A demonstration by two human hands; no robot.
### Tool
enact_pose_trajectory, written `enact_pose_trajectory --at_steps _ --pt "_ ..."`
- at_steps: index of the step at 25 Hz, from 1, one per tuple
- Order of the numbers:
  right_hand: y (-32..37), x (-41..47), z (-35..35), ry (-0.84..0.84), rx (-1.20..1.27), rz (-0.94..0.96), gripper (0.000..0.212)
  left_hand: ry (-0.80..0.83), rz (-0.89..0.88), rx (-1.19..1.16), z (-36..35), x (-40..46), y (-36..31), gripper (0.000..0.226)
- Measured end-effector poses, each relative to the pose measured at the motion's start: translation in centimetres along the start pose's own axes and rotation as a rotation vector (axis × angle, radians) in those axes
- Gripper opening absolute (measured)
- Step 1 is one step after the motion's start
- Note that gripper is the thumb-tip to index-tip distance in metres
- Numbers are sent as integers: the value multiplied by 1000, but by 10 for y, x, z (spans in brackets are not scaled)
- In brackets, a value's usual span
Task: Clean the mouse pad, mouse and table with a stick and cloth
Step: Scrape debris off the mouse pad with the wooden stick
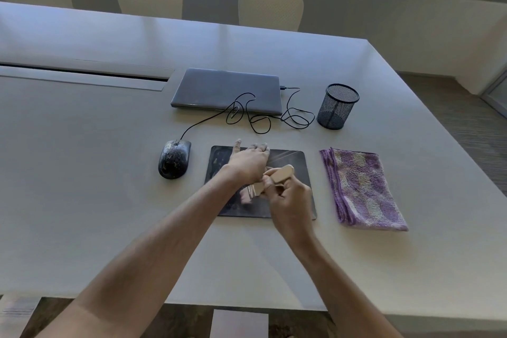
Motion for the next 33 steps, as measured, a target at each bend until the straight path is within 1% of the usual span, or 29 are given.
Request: enact_pose_trajectory --at_steps 1,4,6,8,10,11,13,15,16,17,19,20,22,25,27,28,30,33 --pt "-3 2 -3 -1 -10 0 8 -1 -1 5 0 0 0 62" --pt "-20 10 20 -84 -258 -13 11 4 19 -11 0 0 -1 65" --pt "-33 14 44 -152 -355 -59 14 14 36 -17 0 0 -1 67" --pt "-32 11 52 -188 -288 -65 9 21 38 -19 1 1 -1 67" --pt "-24 4 38 -114 -122 -39 4 14 30 -9 2 0 -1 66" --pt "-19 -1 30 -67 -95 -19 4 10 27 -2 2 -1 -2 66" --pt "-20 -7 25 -37 -143 11 4 10 27 4 2 -1 -2 66" --pt "-33 0 41 -94 -213 -6 5 21 32 2 2 -2 -2 66" --pt "-40 4 52 -123 -203 -33 5 23 32 2 2 -2 -2 66" --pt "-47 8 61 -125 -125 -61 6 22 32 1 2 -2 -1 66" --pt "-52 11 66 -46 90 -103 14 18 30 3 3 -1 -1 66" --pt "-51 10 64 20 132 -102 16 17 29 6 3 -1 -2 66" --pt "-53 12 63 95 97 -75 19 21 27 12 3 -1 -2 67" --pt "-55 29 76 32 129 11 24 24 27 15 2 0 -1 67" --pt "-50 42 79 30 36 148 12 21 25 20 3 1 -1 68" --pt "-46 46 76 64 -31 224 9 18 24 28 3 2 -2 68" --pt "-42 43 65 170 -130 350 10 19 25 53 3 2 -2 68" --pt "-43 31 65 361 -197 477 10 22 32 67 4 4 -2 69"
Point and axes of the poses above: each hand's wrist, its own x-axis towards the middle knuckle, its own z-axis out of the back of the hand, y = z × x, the point moved 2 cm from there along x, towards the middle knuckle, and after that the axes turned 6 degrees about y, right-handed, at the moved point
